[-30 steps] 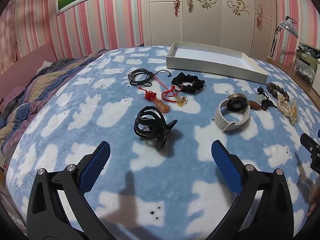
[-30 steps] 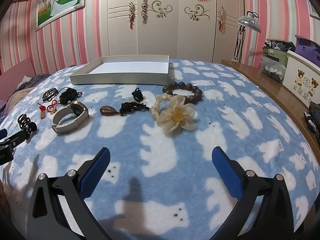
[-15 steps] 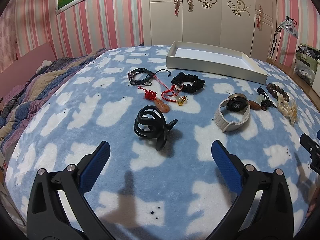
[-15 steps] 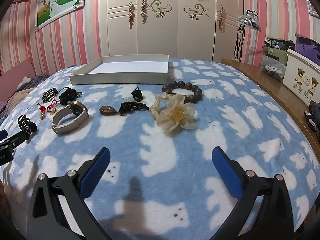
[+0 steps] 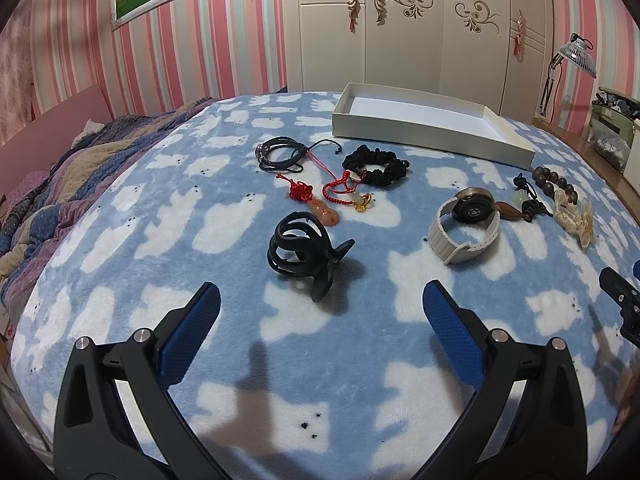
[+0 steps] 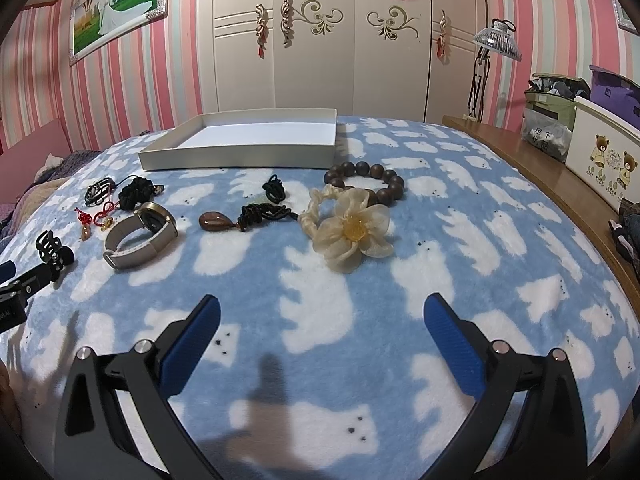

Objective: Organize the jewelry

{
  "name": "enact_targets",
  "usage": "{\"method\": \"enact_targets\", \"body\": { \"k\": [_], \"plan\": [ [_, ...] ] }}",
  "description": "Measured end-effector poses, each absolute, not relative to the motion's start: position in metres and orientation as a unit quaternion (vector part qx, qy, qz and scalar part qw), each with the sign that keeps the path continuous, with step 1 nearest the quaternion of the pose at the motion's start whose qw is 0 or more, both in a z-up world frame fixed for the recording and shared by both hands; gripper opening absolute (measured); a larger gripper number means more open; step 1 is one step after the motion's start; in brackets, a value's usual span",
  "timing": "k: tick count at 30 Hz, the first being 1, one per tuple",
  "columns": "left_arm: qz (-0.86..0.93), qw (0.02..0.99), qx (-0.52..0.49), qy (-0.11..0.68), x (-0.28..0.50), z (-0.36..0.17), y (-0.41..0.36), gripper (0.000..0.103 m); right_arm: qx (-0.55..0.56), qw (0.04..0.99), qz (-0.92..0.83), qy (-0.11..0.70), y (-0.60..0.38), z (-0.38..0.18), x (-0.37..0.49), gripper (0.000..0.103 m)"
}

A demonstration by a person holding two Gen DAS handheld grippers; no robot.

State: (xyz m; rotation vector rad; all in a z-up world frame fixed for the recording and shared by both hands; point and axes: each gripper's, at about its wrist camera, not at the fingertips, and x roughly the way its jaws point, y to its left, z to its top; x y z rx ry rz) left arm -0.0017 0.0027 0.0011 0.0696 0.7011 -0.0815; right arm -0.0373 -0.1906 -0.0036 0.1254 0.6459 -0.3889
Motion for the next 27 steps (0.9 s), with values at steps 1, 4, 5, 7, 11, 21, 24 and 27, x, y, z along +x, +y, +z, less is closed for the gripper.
{"method": "enact_targets", "body": {
  "k": [1,4,5,7,11,21,24,27],
  "plan": [
    [-0.040,0.938,0.034,0.343,-0.0018,0.0012,0.0027,0.100,0.061,0.928,-0.190,0.315,-0.1913,-0.0031,-0.0377,0.101],
    [-0.040,0.938,0.033,0.343,-0.0015,0.0012,0.0025,0.100,0.061,0.928,-0.189,0.315,-0.1908,-0.0035,-0.0375,0.101],
    [-0.040,0.938,0.033,0.343,-0.0016,0.0012,0.0030,0.100,0.061,0.928,-0.189,0.315,-0.1918,-0.0031,-0.0376,0.101],
    [-0.040,0.938,0.033,0.342,-0.0019,0.0014,0.0024,0.100,0.061,0.928,-0.189,0.315,-0.1913,-0.0033,-0.0376,0.101],
    [-0.041,0.939,0.035,0.341,-0.0017,0.0016,0.0026,0.100,0.062,0.928,-0.189,0.314,-0.1913,-0.0032,-0.0378,0.101],
    [-0.044,0.937,0.022,0.347,0.0000,0.0005,0.0073,0.100,0.067,0.928,-0.185,0.315,-0.1917,-0.0027,-0.0389,0.101],
    [-0.044,0.936,0.018,0.350,0.0008,0.0000,0.0094,0.100,0.069,0.929,-0.183,0.314,-0.1924,-0.0023,-0.0387,0.101],
    [-0.046,0.934,0.016,0.354,0.0019,-0.0003,0.0099,0.100,0.070,0.928,-0.184,0.315,-0.1928,-0.0023,-0.0395,0.101]
  ]
}}
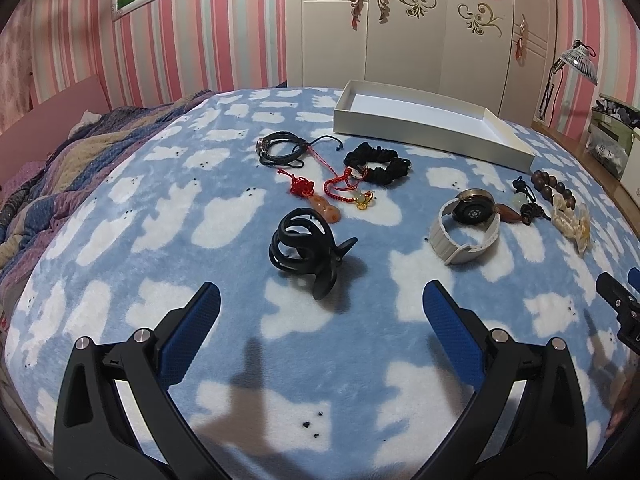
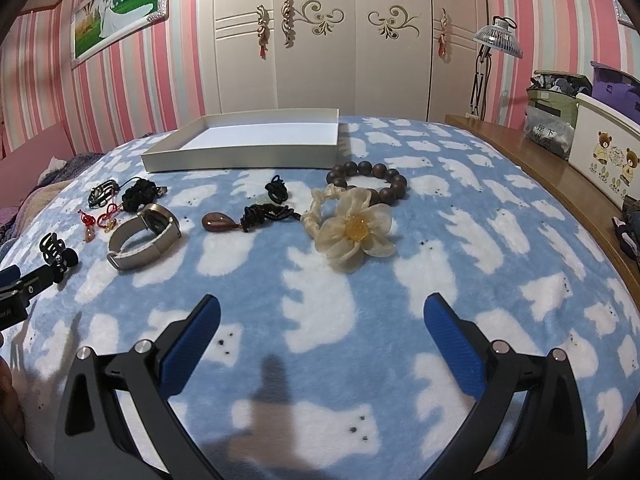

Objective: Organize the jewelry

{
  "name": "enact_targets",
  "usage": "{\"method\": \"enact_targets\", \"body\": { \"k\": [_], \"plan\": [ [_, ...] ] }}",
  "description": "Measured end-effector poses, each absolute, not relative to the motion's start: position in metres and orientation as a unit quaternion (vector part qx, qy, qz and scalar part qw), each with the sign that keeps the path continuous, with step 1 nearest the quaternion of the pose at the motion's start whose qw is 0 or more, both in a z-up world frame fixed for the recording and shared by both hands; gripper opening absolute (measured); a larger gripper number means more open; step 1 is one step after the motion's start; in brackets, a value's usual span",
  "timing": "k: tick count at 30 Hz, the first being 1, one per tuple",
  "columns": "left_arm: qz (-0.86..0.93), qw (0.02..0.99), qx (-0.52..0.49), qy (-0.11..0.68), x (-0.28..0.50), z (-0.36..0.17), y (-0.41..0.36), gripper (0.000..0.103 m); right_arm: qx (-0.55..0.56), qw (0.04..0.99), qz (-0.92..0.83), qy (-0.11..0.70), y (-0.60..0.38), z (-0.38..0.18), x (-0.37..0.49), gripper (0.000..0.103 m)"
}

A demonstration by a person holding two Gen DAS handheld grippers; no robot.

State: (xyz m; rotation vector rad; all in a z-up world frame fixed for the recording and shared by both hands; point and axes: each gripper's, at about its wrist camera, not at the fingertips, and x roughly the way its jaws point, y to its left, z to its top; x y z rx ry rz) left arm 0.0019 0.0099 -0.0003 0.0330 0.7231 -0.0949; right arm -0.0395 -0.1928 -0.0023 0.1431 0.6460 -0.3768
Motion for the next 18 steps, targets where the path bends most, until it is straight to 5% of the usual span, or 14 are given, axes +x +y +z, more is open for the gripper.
{"method": "enact_targets", "body": {
  "k": [18],
  "plan": [
    [-0.063,0.930,0.060,0.358,0.019,0.031,0.002,0.100,0.066,0.936,-0.200,0.281,-0.208,0.038,-0.022,0.101]
  ]
}}
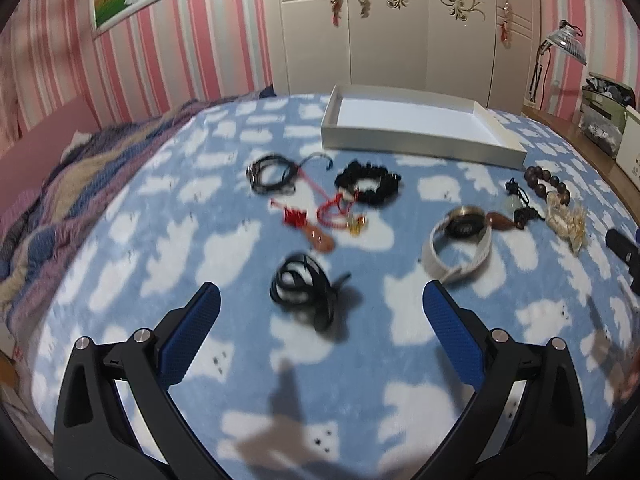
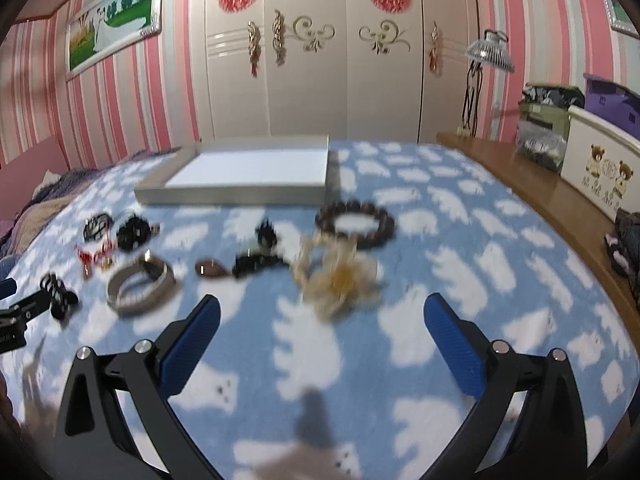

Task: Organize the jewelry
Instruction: 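Move left tool to black leather bracelet while right tool reaches wooden bead bracelet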

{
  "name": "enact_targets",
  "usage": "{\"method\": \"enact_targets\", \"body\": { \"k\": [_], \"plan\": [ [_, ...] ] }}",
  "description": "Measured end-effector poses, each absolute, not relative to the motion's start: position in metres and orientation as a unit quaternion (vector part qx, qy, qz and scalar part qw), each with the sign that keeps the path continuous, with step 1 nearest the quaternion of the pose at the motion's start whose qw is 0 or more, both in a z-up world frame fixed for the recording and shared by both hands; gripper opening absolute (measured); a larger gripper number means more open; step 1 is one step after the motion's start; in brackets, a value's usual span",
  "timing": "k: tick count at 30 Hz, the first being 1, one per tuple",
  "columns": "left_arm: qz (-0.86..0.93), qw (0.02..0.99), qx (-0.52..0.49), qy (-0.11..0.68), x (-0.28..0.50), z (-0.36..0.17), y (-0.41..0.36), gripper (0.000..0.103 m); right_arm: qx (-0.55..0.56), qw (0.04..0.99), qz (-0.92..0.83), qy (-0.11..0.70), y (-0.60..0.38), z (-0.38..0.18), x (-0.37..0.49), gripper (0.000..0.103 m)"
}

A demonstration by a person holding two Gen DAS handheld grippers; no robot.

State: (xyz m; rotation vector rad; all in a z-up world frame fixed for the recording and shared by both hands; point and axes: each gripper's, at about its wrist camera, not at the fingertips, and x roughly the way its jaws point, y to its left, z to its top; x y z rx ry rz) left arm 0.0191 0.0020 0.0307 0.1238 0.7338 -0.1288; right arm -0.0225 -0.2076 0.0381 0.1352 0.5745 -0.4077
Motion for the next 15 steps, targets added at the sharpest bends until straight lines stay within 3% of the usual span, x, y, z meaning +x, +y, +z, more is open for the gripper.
{"method": "enact_targets", "body": {
  "k": [15],
  "plan": [
    [-0.059,0.932,0.032,0.357,0.099,0.068,0.026,0.100,0.005,0.944,-0.204,0.259,-0.221,0.073,0.046,0.101]
  ]
}}
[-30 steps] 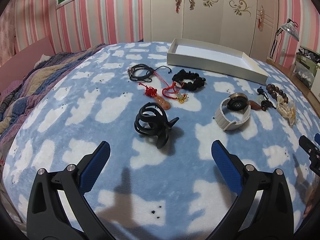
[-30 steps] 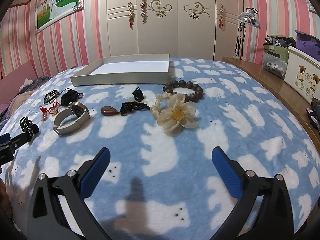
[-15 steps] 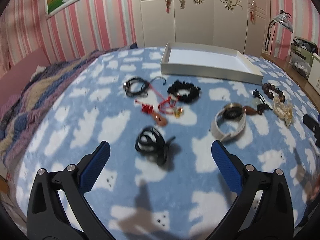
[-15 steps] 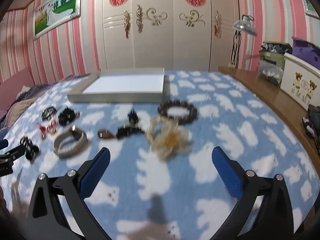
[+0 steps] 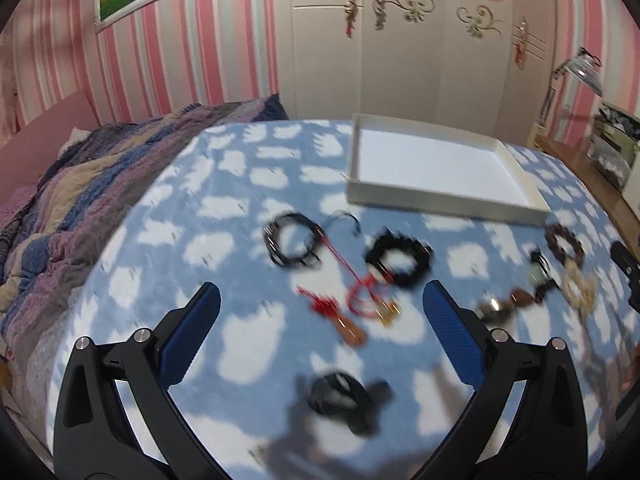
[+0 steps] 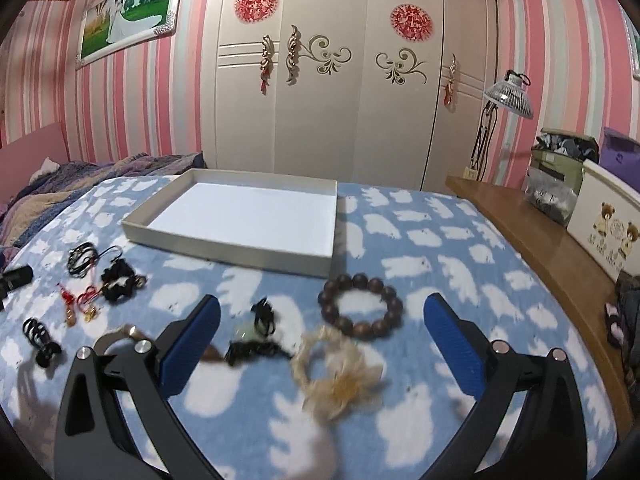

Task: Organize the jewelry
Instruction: 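Move left tool to black leather bracelet while right tool reaches wooden bead bracelet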

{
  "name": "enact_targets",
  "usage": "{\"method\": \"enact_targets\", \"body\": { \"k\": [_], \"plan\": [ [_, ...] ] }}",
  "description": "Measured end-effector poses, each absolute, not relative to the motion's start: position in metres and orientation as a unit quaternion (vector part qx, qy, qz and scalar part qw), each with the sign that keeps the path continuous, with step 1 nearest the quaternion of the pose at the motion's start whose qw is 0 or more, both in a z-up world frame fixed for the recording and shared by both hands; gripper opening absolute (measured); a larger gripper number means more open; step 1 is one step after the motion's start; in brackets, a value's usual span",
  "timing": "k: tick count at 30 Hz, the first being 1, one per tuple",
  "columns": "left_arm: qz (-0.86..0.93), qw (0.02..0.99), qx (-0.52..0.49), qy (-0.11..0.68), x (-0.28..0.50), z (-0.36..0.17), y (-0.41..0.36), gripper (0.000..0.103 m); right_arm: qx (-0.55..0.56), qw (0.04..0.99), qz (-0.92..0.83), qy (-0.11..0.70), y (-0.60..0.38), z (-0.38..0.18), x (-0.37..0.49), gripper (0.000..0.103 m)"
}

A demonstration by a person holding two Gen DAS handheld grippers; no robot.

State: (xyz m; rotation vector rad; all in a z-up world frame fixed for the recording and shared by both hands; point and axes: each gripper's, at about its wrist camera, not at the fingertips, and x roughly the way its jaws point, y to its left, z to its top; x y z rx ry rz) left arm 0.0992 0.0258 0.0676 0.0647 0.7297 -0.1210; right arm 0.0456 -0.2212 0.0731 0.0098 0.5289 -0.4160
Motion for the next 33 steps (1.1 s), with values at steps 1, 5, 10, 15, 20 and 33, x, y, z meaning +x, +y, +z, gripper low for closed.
{"method": "enact_targets", "body": {
  "k": [1,5,10,15,20,33],
  "plan": [
    [-0.059,0.932,0.030,0.355,0.107,0.071,0.030,0.100,-0.002,0.944,-0.209,0.255,-0.222,0.075,0.050,0.102],
    [-0.049,0.932,0.031,0.357,0.141,0.078,0.041,0.100,-0.028,0.936,-0.237,0.260,-0.229,0.079,0.071,0.102],
    [-0.065,0.925,0.023,0.374,0.182,0.081,0.047,0.100,-0.028,0.918,-0.271,0.289,-0.244,0.079,0.098,0.101],
    [-0.066,0.927,0.060,0.364,0.206,0.083,0.038,0.100,-0.024,0.906,-0.282,0.315,-0.257,0.080,0.128,0.102],
    [-0.081,0.918,0.071,0.382,0.226,0.066,0.032,0.100,0.030,0.902,-0.260,0.343,-0.269,0.063,0.145,0.101],
    [-0.050,0.892,0.054,0.446,0.258,0.008,0.059,0.100,0.051,0.882,-0.267,0.384,-0.276,0.007,0.162,0.101]
  ]
}}
